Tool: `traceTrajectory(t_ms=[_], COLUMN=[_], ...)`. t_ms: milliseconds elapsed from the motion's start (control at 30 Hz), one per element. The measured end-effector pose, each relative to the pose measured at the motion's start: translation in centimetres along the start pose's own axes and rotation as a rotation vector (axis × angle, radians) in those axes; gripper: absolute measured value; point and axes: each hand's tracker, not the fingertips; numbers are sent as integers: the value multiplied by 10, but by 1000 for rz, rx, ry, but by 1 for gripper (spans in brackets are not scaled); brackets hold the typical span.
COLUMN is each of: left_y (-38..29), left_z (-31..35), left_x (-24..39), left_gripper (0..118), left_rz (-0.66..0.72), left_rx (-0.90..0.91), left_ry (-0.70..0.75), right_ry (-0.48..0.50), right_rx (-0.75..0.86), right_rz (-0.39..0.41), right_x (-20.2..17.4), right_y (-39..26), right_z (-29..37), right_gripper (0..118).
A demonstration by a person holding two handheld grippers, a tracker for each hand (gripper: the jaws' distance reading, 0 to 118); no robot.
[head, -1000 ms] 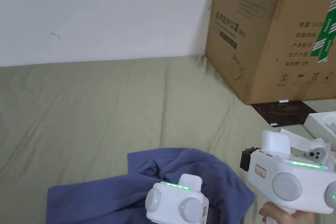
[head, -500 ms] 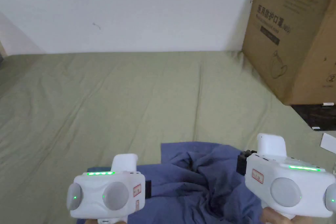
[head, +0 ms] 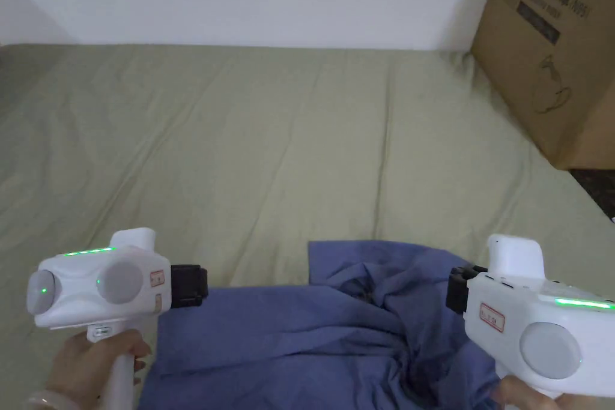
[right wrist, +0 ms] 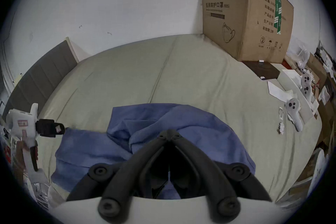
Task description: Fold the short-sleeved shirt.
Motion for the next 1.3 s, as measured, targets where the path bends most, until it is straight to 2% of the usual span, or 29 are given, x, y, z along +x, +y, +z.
traceTrajectory(t_ms=[67, 167, 233, 267, 333, 367, 400, 500, 567, 600, 633, 700, 733, 833, 967, 1000, 1067, 1100, 1133, 1167, 1200, 1233, 1267, 1300], left_y=[5, 1, -5, -3, 3, 3, 5, 6, 7, 7, 8, 9, 10, 12, 15, 15, 17, 17, 18, 19, 20, 20, 21, 21], left_z=[-17, -30, -33, -28, -19, -14, -12, -3, 5, 8, 8, 13, 14, 18, 17, 17, 14, 14, 14, 13, 14, 15, 17, 19], left_x=[0, 7, 14, 16, 19, 20, 19, 17, 18, 19, 18, 17, 16, 12, 11, 11, 11, 10, 10, 10, 9, 9, 10, 11], left_gripper=[106, 89, 87, 84, 57, 41, 2, 2, 2, 2, 2, 2, 2, 2, 2, 2, 2, 2, 2, 2, 2, 2, 2, 2], left_rz=[9, 1, -74, -82, -113, -113, -113, -82, -83, -84, -86, -87, -82, -34, -27, -29, -32, -31, -31, -30, -28, -27, -28, -30], left_rx=[-34, -62, -68, -59, -56, -53, -50, -43, -30, -25, -22, -17, -15, 2, -1, 1, -2, -3, -4, -4, -2, -1, 0, 2], left_ry=[8, 2, 73, 46, 37, 46, 41, 34, 34, 33, 34, 32, 27, -3, -6, -5, -7, -9, -11, -12, -12, -12, -10, -8], right_ry=[-9, -26, -38, -42, -46, -47, -47, -31, 59, 79, 83, 73, 71, 88, 138, 109, 47, 2, 19, 32, 40, 39, 27, 41], right_rx=[-14, -33, -44, -49, -52, -54, -56, -56, -72, -77, -89, -104, -124, -155, -287, -329, -411, -433, -361, -346, -341, -330, -326, -339], right_rz=[-2, -8, -23, -33, -50, -53, -56, -55, -43, -35, -20, 26, 46, 75, 61, 54, 81, 99, 119, 107, 103, 100, 77, 51], right_x=[5, 15, 22, 26, 33, 36, 39, 50, 55, 56, 56, 52, 50, 42, 39, 39, 39, 39, 39, 37, 36, 36, 37, 39], right_y=[-3, -7, -9, -10, -11, -10, -8, 3, 20, 28, 38, 57, 65, 81, 82, 78, 64, 55, 50, 53, 56, 57, 59, 61], right_z=[-4, -8, -11, -12, -13, -14, -15, -21, -28, -33, -39, -58, -68, -96, -147, -158, -177, -181, -176, -169, -166, -163, -163, -163], right_gripper=[0, 0, 0, 0, 0, 0, 0, 0, 0, 9, 33, 91, 91, 91, 89, 80, 54, 53, 43, 29, 20, 20, 2, 2])
